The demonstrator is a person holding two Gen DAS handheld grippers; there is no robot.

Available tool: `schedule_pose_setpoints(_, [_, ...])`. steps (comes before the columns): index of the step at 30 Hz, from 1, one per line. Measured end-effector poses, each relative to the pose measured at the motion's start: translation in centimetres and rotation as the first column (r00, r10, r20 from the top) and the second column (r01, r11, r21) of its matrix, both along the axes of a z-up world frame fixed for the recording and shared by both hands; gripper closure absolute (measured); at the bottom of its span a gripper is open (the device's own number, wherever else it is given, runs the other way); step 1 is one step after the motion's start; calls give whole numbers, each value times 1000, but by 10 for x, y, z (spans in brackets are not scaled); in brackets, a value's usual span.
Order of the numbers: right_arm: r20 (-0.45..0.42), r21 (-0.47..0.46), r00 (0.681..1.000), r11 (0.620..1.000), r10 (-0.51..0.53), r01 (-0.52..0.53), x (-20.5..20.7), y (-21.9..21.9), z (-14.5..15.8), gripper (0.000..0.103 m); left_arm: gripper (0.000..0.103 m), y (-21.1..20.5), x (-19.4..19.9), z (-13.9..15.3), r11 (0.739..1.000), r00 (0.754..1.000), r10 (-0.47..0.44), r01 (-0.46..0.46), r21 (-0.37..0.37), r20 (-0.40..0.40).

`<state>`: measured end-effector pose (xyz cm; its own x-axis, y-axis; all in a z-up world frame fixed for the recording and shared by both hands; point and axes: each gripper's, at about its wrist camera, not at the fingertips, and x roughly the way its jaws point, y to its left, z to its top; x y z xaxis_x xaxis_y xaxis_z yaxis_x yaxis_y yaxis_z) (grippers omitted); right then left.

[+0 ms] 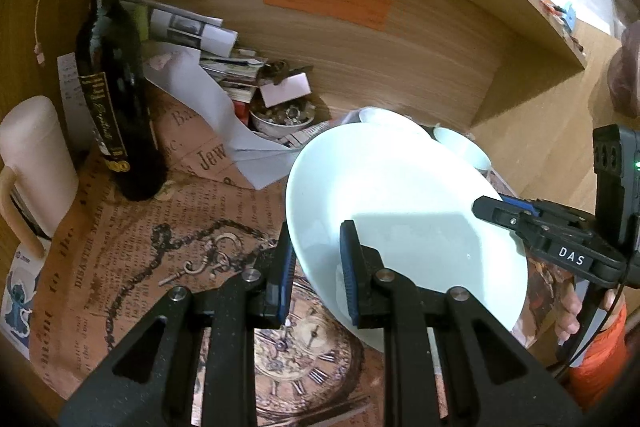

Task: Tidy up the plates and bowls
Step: 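Lift the mint green plate with the right gripper toward the plate stack, then lower the mint green plate onto the white plate and open the right gripper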

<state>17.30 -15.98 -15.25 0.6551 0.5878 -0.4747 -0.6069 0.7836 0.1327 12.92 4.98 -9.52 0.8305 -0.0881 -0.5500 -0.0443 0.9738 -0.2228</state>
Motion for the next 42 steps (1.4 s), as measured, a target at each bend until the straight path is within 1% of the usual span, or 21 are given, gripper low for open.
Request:
schedule_pose_setpoints(10, [4,17,999,999,-40,40,-15,-25,-12,81,82,-21,-3,-11,999,999,-51,51,-7,-20])
schedule_pose_setpoints(18, [-25,16,997,997,-69,69,-19,-37,-34,81,82,-31,1,-30,997,994,-75,74,-17,-73])
schedule_pose_setpoints(23, [-63,32,995,997,-73,75,-18,-45,-48,81,82,-37,3,-41,996,990,-90,88,-23,-105])
schedule_pose_setpoints(29, [-81,26,992,994,-100,103,-17,-50,-62,81,82,-44,7,-51,995,986,-100,100,-13,-130])
schedule_pose_setpoints(37, [-109,50,984,988,-141,147,-14,-59,-76,81,82,-57,15,-58,993,983,-110,115,24,-149])
schedule_pose_setpoints(42, [-117,66,980,983,-161,170,-13,-65,-78,81,82,-63,21,-62,991,980,-122,128,31,-157])
